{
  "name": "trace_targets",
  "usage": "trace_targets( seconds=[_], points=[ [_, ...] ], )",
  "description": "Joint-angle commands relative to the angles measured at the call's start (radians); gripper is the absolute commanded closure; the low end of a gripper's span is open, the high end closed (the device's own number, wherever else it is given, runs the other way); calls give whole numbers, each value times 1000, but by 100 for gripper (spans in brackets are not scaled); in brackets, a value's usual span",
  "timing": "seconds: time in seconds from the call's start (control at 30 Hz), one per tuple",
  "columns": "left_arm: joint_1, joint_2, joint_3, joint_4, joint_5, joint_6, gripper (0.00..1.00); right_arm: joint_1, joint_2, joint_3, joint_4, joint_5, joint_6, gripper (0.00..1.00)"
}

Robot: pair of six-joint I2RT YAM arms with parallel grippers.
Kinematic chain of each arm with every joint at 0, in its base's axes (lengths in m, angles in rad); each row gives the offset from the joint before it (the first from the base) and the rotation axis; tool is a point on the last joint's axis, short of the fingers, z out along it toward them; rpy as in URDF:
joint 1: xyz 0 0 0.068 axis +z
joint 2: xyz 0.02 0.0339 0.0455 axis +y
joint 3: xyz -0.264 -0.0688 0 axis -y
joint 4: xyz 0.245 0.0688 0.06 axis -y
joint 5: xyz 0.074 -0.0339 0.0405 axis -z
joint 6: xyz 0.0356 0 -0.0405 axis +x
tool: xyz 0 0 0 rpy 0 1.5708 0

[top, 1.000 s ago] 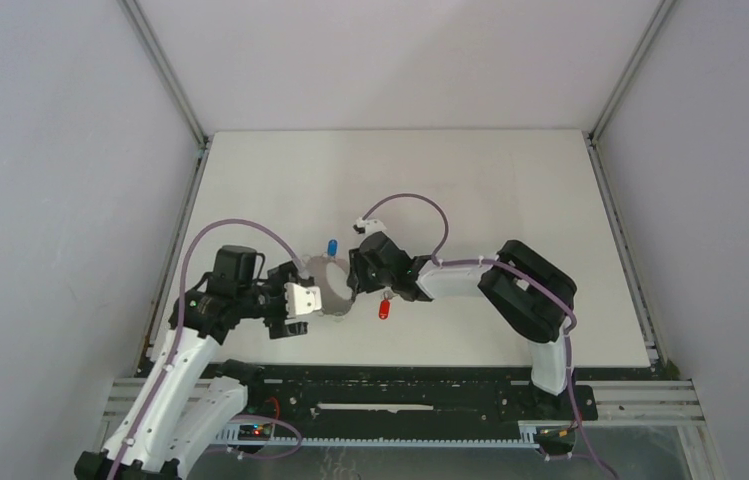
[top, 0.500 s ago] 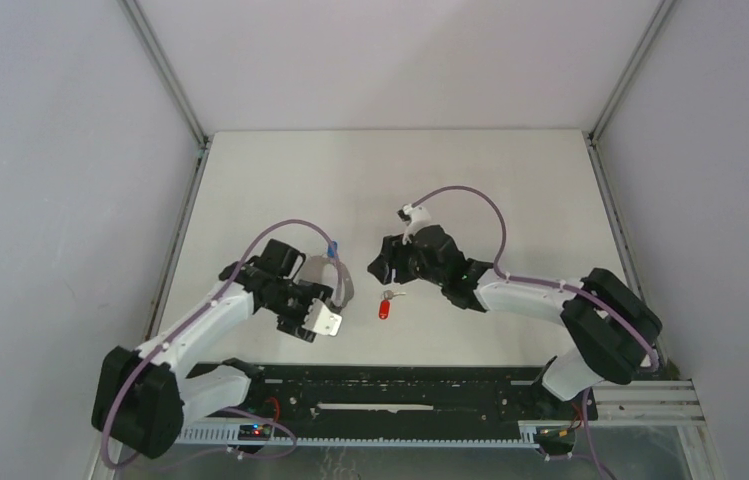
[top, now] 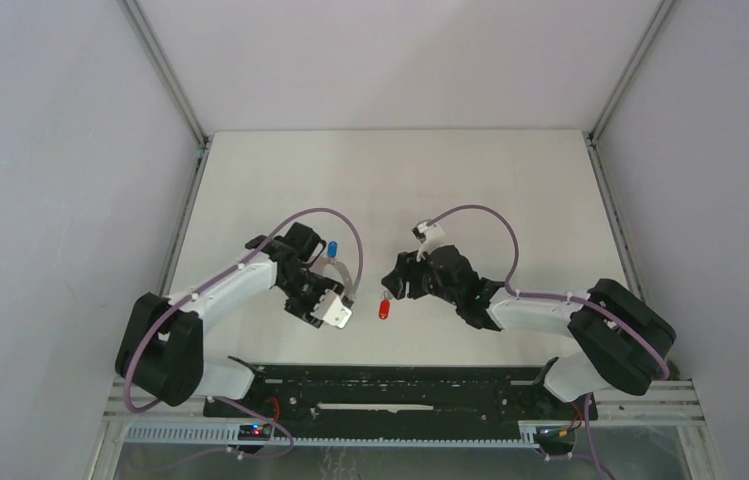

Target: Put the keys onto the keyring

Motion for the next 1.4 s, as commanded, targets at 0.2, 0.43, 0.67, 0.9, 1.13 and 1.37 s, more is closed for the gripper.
trace_targets(
  seconds=[0.2,0.43,0.67,0.9,1.13,1.37],
  points=[
    [-44,13,-59,94,-24,56,45,-15,-40,-30,98,27,11,38],
    [-72,-11,-143,153,-55,150,49,-19,-64,-68,110,41,11,38],
    [-86,28,-137,183,-80,133,55,-28,-72,-80,120,31,17,38],
    [-101,16,-152,199,-70,121,81,-28,-87,-94,130,25,7,39],
    [-102,-1,-97,158,-13,-4,100,-27,-105,-125,187,-12,-21,44],
    [-82,-15,-41,103,107,-111,100,23,-81,-145,289,-129,-98,45]
  ],
)
